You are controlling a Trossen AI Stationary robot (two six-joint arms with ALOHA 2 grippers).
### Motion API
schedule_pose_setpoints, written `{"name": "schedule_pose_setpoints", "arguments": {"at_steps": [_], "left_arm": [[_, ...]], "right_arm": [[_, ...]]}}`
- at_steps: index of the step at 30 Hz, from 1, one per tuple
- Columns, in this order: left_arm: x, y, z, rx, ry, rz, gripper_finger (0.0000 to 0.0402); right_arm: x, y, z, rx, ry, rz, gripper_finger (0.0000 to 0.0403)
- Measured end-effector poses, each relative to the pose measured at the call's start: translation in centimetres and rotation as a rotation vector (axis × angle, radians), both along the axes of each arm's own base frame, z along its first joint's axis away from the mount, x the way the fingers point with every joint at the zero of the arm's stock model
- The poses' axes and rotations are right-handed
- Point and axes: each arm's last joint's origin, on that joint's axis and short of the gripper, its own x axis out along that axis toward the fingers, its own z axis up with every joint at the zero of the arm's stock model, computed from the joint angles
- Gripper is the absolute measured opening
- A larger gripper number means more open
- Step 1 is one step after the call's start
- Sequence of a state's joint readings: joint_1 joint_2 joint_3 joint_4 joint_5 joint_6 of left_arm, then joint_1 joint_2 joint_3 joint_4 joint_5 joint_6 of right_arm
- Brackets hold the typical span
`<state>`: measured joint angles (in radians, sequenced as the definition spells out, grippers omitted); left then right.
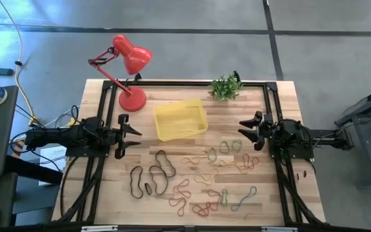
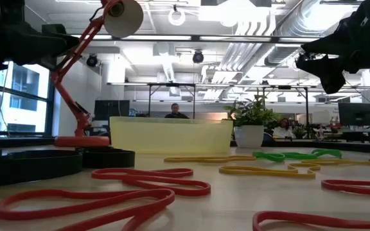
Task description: Pick and place rubber bands into bin
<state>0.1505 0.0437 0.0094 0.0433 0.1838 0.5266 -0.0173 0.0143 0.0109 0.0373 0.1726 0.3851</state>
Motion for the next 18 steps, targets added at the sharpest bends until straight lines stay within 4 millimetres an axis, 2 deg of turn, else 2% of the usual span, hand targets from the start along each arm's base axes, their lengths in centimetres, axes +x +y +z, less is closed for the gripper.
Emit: {"name": "schedule_pose_setpoints", "arguments": {"at_steps": [14, 18], "left_arm": [[0.0, 0.0, 0.07, 0.001, -0.007, 0.001, 0.0161], [-0.04, 0.26, 0.75, -0.016, -0.078, 0.09, 0.0161]], "right_arm": [[0.0, 0.0, 0.02, 0.0, -0.001, 0.0, 0.0212], [0.0, 0.0, 0.0, 0.0, 0.0, 0.0, 0.0212]]}}
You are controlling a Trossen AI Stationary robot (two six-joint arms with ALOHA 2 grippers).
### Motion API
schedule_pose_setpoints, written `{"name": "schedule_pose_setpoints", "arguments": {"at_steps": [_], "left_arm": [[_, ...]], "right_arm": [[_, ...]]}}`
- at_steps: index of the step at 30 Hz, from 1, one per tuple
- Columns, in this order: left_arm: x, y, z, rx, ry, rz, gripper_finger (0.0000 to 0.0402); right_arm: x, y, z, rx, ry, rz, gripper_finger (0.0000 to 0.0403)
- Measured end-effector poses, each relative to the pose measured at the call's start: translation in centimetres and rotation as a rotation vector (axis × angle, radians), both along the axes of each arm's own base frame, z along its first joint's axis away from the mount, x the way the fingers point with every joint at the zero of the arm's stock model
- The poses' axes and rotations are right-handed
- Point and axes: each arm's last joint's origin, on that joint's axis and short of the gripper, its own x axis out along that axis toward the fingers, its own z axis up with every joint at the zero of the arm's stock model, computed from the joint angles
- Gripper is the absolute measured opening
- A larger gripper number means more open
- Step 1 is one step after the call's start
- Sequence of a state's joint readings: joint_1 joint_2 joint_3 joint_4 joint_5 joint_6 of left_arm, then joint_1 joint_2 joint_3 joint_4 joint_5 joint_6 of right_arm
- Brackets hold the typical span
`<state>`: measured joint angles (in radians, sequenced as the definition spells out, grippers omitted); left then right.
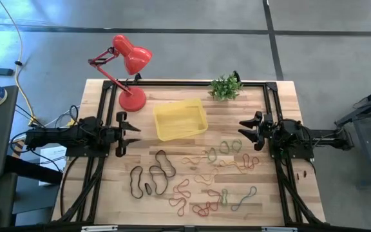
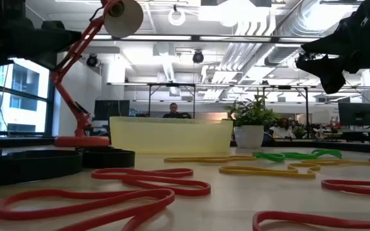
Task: Pick and place rubber bands into bin
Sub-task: Put the black rubber band into the yellow bin
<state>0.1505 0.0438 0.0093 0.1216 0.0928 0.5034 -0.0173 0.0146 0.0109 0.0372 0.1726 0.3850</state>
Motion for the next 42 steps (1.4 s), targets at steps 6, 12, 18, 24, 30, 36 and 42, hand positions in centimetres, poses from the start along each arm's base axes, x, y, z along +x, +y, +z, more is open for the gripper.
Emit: {"name": "schedule_pose_setpoints", "arguments": {"at_steps": [6, 12, 18, 24, 30, 36, 42], "left_arm": [[-0.2, 0.3, 1.2, -0.322, -0.16, 0.07, 0.0161], [-0.3, 0.6, 1.3, -0.46, -0.213, 0.14, 0.0161], [-0.4, 0.7, 1.3, -0.714, -0.272, 0.144, 0.0161], [-0.4, 0.7, 1.3, -0.769, -0.281, 0.134, 0.0161], [-0.2, 0.3, 1.3, -0.905, -0.228, -0.05, 0.0161], [0.0, -0.7, 1.1, -1.064, -0.058, -0.321, 0.0161], [0.6, -1.4, 0.6, -1.026, -0.012, -0.272, 0.0161]], "right_arm": [[0.0, 0.0, 0.0, 0.0, 0.0, 0.0, 0.0213], [0.0, -0.2, 0.2, -0.014, -0.015, -0.072, 0.0212], [-0.3, -0.3, 1.6, 0.429, -0.27, -0.047, 0.0212], [-0.4, -0.3, 2.0, 0.544, -0.346, -0.046, 0.0213], [-0.4, -0.5, 1.9, 0.556, -0.361, -0.115, 0.0212], [-0.9, -0.1, 4.1, 0.475, -0.539, 0.086, 0.021], [-0.2, 0.0, 8.8, 0.257, -0.59, 0.074, 0.0209]]}}
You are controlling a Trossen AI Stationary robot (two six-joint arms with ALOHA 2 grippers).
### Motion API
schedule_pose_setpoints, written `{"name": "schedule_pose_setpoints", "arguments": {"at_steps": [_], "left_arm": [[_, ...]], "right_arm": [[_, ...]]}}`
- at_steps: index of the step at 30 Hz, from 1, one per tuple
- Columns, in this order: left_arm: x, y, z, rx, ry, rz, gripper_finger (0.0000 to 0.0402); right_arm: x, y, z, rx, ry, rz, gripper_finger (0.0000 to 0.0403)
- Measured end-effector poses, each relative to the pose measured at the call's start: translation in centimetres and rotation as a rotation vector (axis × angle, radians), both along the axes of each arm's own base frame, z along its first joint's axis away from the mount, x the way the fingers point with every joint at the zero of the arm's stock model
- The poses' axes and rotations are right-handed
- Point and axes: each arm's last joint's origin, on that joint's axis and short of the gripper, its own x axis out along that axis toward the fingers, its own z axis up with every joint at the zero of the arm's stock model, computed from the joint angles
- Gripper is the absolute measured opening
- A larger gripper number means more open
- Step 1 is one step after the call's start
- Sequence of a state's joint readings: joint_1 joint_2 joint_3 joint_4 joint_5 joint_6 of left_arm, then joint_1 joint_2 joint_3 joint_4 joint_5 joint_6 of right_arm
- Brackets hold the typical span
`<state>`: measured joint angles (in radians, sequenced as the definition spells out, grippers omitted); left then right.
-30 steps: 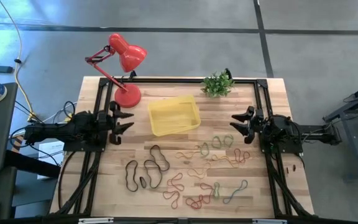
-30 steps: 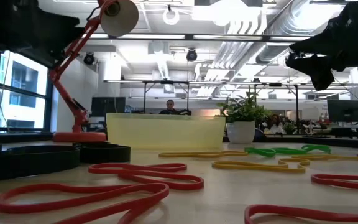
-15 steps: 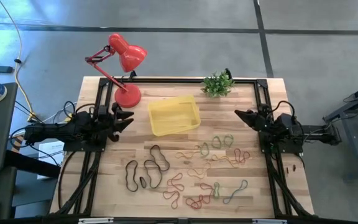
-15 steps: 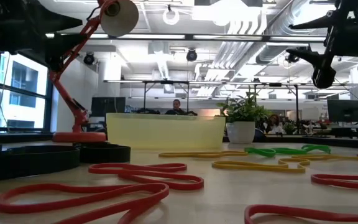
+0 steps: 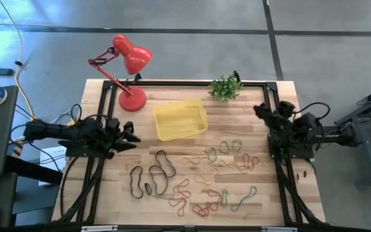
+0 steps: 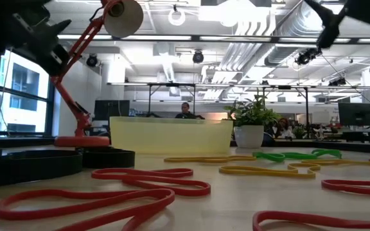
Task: Pick and place rubber bands into bin
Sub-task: Put the black rubber band into the yellow bin
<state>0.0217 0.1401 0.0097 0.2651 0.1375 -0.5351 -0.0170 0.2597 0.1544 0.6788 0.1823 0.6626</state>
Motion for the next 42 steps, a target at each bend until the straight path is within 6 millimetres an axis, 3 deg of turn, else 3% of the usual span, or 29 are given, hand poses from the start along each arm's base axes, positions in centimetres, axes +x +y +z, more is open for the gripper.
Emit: {"name": "schedule_pose_setpoints", "arguments": {"at_steps": [5, 8, 12, 15, 18, 24, 30, 35, 42], "left_arm": [[0.2, 0.5, -0.3, 0.107, 0.035, 0.238, 0.0161], [0.3, 0.3, -0.4, 0.151, 0.037, 0.165, 0.0161], [0.3, -0.4, -1.6, 0.073, 0.166, -0.092, 0.0161], [0.2, -0.8, -2.3, 0.013, 0.255, -0.207, 0.0161], [0.1, -1.2, -1.8, 0.018, 0.355, -0.268, 0.0161], [-0.9, -2.2, -1.0, 0.101, 0.749, -0.365, 0.0161], [0.9, -3.5, 1.0, 0.257, 0.878, -0.324, 0.0161], [3.5, -5.2, 1.1, 0.403, 1.021, -0.302, 0.0161], [6.3, -7.5, -1.0, 0.512, 1.219, -0.344, 0.0161]], "right_arm": [[5.2, 0.2, 4.5, -0.164, 0.164, 0.028, 0.0209], [9.7, 0.5, 6.2, -0.265, 0.34, 0.142, 0.0209], [14.2, 0.6, 5.4, -0.323, 0.84, 0.245, 0.0208], [15.7, 0.4, 4.3, -0.347, 1.203, 0.252, 0.0208], [16.5, 0.3, 4.1, -0.391, 1.376, 0.267, 0.0208], [16.2, 0.1, 4.9, -0.457, 1.398, 0.202, 0.0208], [14.1, -0.3, 6.3, -0.465, 1.408, 0.057, 0.0208], [10.7, -0.3, 7.8, -0.437, 1.437, -0.075, 0.0208], [4.9, 0.3, 9.3, -0.324, 1.428, -0.126, 0.0208]]}}
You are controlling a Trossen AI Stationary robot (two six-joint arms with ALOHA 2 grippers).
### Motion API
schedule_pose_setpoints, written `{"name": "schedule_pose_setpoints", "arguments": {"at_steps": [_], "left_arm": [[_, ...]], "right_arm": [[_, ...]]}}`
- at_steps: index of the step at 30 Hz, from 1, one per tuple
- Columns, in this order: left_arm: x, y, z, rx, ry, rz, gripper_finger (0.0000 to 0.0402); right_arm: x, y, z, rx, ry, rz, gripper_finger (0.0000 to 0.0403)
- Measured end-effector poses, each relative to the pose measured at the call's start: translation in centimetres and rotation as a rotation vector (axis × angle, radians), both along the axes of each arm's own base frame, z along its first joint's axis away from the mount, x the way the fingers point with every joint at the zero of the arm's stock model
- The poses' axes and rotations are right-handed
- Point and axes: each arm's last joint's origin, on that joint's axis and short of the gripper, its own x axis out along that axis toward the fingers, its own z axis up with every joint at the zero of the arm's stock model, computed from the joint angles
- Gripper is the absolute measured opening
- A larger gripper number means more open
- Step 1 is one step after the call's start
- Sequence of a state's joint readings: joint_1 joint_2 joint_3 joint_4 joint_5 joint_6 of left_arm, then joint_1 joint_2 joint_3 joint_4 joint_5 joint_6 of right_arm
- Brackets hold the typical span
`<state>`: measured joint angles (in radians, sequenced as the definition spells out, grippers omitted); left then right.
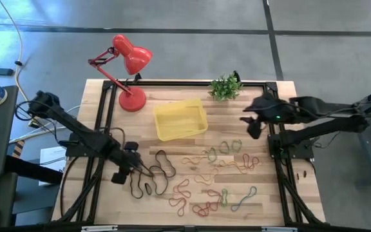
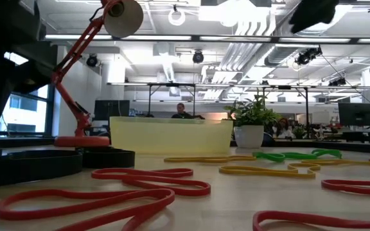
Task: Pick and place rubber bands into bin
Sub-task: Put the black rubber band into the yellow bin
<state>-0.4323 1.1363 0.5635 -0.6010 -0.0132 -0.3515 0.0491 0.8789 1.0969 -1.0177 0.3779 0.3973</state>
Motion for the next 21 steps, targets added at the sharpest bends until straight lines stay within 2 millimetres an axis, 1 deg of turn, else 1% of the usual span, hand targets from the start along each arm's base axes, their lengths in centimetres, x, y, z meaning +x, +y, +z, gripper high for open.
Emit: {"name": "schedule_pose_setpoints", "arguments": {"at_steps": [4, 7, 15, 21], "left_arm": [[0.8, -0.5, -0.8, 0.024, 0.048, 0.041, 0.0161], [0.9, -0.5, -1.2, 0.032, 0.068, 0.078, 0.0161], [1.0, -0.5, -2.6, 0.056, 0.177, 0.155, 0.0161], [1.2, -0.6, -3.7, 0.06, 0.227, 0.215, 0.0161]], "right_arm": [[-2.0, 0.5, 0.0, 0.03, 0.007, -0.034, 0.0208], [-2.5, 0.9, -0.1, 0.019, 0.017, -0.047, 0.0208], [-2.1, 1.4, -0.3, -0.041, 0.028, -0.055, 0.0208], [-1.4, 1.5, -0.5, -0.05, 0.052, -0.057, 0.0208]]}}
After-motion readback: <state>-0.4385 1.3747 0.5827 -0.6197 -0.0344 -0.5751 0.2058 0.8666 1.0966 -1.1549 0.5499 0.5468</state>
